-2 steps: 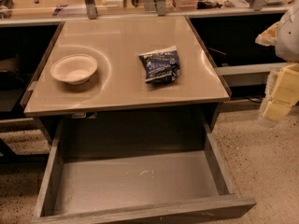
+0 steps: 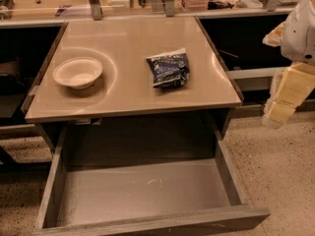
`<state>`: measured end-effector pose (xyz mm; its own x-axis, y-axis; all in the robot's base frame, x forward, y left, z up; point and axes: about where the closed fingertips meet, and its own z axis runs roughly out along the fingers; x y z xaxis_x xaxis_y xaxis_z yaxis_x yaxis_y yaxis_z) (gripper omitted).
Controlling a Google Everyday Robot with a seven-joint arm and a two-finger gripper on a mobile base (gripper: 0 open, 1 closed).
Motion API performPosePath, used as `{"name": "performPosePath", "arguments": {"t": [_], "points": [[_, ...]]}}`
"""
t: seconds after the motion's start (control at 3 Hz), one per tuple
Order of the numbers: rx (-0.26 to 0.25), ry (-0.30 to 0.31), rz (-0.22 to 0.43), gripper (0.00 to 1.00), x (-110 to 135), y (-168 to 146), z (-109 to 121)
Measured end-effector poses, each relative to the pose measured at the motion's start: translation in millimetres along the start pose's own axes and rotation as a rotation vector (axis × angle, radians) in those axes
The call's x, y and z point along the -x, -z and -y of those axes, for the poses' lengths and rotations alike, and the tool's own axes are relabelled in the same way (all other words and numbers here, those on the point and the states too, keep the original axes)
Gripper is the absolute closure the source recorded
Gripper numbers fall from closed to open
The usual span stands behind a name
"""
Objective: Place blue chip bag into top drawer
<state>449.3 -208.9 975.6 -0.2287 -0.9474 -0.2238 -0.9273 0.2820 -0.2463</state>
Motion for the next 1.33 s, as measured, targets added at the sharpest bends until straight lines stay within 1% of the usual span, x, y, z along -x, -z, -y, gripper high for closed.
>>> {"name": "performPosePath", "arguments": {"t": [0.33, 0.67, 1.0, 1.33], "points": [[0.018, -0.014, -0.029, 0.0, 22.4, -18.8, 17.6], [0.048, -0.005, -0.069, 0.0, 55.1, -41.3, 34.2], [0.044, 0.004, -0.066, 0.0, 64.6, -44.7, 37.2], [0.05, -0.033, -0.011, 0.0, 78.7, -64.0, 39.6]]}}
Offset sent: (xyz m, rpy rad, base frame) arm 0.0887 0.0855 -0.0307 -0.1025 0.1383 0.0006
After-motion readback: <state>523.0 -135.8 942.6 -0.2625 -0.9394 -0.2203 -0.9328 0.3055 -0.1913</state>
